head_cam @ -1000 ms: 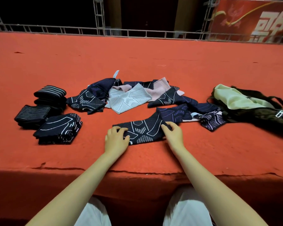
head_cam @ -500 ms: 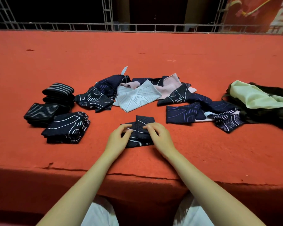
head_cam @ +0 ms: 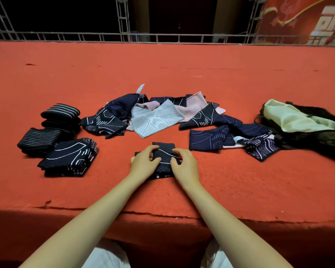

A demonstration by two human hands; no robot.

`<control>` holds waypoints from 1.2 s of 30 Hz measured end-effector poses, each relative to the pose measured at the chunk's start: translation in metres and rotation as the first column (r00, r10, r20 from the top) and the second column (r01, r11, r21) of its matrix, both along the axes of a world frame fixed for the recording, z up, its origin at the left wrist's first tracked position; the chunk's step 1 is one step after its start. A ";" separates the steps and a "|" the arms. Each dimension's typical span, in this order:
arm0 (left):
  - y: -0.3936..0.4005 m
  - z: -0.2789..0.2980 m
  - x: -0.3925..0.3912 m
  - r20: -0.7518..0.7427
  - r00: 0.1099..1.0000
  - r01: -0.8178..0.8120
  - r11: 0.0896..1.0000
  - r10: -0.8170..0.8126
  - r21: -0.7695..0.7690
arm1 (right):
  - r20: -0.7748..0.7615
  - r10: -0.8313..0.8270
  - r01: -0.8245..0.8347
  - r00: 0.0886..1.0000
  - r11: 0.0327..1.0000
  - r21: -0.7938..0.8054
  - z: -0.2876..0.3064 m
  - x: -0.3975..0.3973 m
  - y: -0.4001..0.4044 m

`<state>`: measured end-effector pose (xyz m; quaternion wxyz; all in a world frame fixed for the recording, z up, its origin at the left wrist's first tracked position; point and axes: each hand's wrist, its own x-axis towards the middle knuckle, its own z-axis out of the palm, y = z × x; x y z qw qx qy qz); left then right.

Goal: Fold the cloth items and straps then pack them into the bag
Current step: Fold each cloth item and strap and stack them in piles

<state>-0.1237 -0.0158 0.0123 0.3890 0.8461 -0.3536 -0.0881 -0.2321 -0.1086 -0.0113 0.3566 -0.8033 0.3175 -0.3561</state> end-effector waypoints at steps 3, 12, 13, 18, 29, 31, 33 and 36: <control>0.003 -0.005 0.002 -0.018 1.000 -0.017 0.995 0.016 -0.094 | -0.016 0.018 -0.018 1.000 1.000 -0.014 0.000 -0.001 0.001; 0.034 -0.009 0.017 0.027 0.992 -0.119 0.992 0.120 -0.047 | -0.340 0.088 -0.184 0.936 0.947 -0.262 -0.002 0.002 0.003; 0.035 -0.012 0.019 0.060 0.990 -0.128 0.992 0.127 0.007 | -0.357 0.084 -0.189 0.930 0.944 -0.270 -0.002 0.002 0.004; 0.035 -0.018 0.014 0.140 0.968 -0.218 0.975 0.210 0.044 | -0.352 0.089 -0.180 0.932 0.955 -0.235 -0.001 0.002 0.004; 0.037 -0.017 0.018 0.105 0.977 -0.190 0.982 0.188 0.004 | -0.325 0.152 -0.044 0.933 0.948 0.316 0.016 0.032 -0.011; 0.039 -0.017 0.017 0.113 0.978 -0.177 0.984 0.174 0.019 | -0.324 0.174 -0.050 0.930 0.932 0.358 0.021 0.033 -0.008; 0.039 -0.015 0.015 0.130 0.978 -0.167 0.985 0.160 0.044 | -0.263 0.214 -0.076 0.941 0.889 0.452 0.029 0.032 -0.002; 0.040 -0.011 0.012 0.120 0.984 -0.143 0.987 0.135 0.069 | -0.097 0.234 -0.146 0.967 0.826 0.545 0.040 0.032 0.013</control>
